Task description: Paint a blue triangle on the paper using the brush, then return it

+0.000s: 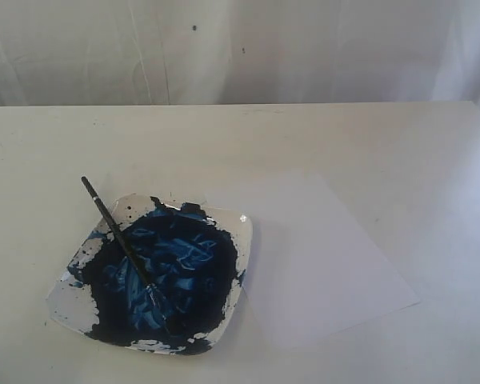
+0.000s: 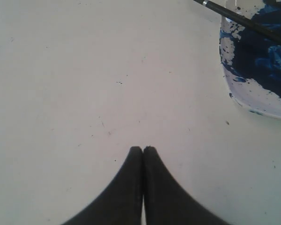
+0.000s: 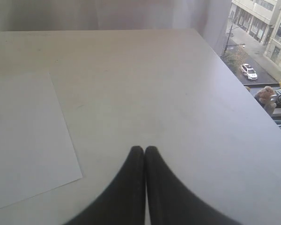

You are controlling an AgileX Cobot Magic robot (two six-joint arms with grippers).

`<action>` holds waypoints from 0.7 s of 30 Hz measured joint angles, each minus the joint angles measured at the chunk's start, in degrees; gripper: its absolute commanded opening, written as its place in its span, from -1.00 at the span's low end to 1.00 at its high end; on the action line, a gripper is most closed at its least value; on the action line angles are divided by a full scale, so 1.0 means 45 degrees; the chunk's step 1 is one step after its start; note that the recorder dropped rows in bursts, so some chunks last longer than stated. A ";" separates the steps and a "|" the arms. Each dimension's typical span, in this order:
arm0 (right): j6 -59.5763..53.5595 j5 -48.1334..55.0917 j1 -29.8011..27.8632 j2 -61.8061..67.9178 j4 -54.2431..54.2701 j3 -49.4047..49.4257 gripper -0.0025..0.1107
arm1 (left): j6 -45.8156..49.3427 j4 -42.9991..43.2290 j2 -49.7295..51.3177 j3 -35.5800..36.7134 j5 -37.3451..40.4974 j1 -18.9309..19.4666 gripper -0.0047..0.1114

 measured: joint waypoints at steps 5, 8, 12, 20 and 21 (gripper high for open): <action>0.0000 0.0000 0.0000 0.0000 0.0000 0.0000 -0.96 | 0.0000 0.0000 0.0000 0.0000 0.0000 0.0000 -0.92; 0.0000 0.0000 0.0000 0.0000 0.0000 0.0000 -0.96 | 0.0000 0.0000 0.0000 0.0000 0.0000 0.0000 -0.92; 0.0000 0.0000 0.0000 0.0000 0.0000 0.0000 -0.96 | 0.0000 0.0000 0.0000 0.0000 0.0000 0.0000 -0.92; 0.1210 -0.1346 0.0000 0.0000 0.0456 0.0000 -0.96 | 0.0000 0.0000 0.0000 0.0000 0.0000 0.0000 -0.92; 0.1949 -0.2393 0.0000 0.0000 0.0890 0.0000 -0.96 | 0.0000 0.0000 0.0000 0.0000 0.0000 0.0000 -0.92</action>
